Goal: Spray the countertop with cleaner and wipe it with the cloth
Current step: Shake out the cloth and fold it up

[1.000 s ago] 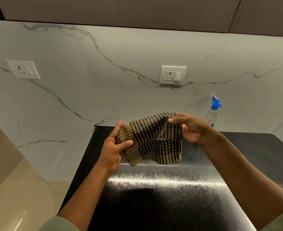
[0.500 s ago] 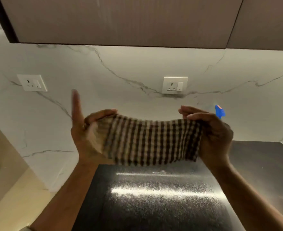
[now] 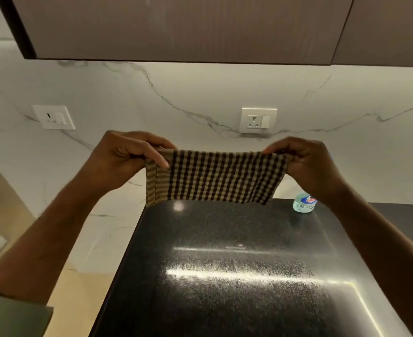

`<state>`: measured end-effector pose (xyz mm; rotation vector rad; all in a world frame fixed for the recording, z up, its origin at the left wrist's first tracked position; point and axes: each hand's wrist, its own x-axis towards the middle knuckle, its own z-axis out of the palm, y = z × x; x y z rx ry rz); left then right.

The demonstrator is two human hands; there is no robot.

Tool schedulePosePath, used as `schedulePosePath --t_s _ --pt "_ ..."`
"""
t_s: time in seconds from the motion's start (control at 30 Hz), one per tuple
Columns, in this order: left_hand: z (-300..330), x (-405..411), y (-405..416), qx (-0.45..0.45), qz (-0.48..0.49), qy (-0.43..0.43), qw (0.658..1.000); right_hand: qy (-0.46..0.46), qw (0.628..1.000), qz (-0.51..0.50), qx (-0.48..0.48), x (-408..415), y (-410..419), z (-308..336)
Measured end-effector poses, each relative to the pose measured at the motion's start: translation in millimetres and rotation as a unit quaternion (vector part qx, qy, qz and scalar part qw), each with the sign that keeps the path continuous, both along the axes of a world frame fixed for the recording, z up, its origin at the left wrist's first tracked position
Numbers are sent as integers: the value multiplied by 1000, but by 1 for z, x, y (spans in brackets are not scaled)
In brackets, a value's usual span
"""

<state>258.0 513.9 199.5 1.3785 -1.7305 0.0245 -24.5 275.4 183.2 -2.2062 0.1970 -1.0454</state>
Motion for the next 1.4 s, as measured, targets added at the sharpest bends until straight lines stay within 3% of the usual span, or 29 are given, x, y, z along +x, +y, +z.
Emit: schedulePosePath --t_s 0.07,0.17,0.37,0.47,0.6,0.73,0.97,1.1,1.17,1.23,1.27,1.33,1.4 --pt "7 1 1 -17 30 -69 997 -14 998 40 53 -2 -2 3" --pt "11 -3 0 -61 87 -143 984 -51 998 -4 45 1 -5 5" --pt "10 -7 0 -98 68 -277 953 -46 981 33 188 6 -7 5" --pt "9 -11 -3 -58 47 -277 958 -37 943 111 311 10 -15 -4" --pt "3 -9 -2 25 -10 -282 959 -13 854 149 498 11 -24 -14" --pt "-5 -4 -1 96 -35 -286 953 -23 811 172 558 9 -25 -20" --pt "-17 -2 3 226 -68 -187 953 25 841 169 513 5 -23 -25" --pt "-20 3 7 352 -76 -21 933 69 849 192 488 3 -18 -24" --pt "-27 -3 5 351 -64 54 933 74 854 214 468 2 -13 -20" --pt "-40 -11 2 327 -61 92 939 78 892 181 406 3 -6 -16" --pt "-45 -15 0 342 -70 125 929 76 904 168 386 5 -4 -15" --pt "-54 -24 -1 417 -114 206 878 77 917 157 359 9 2 -11" --pt "-61 -32 -2 479 -166 220 833 102 929 161 316 15 7 -10"
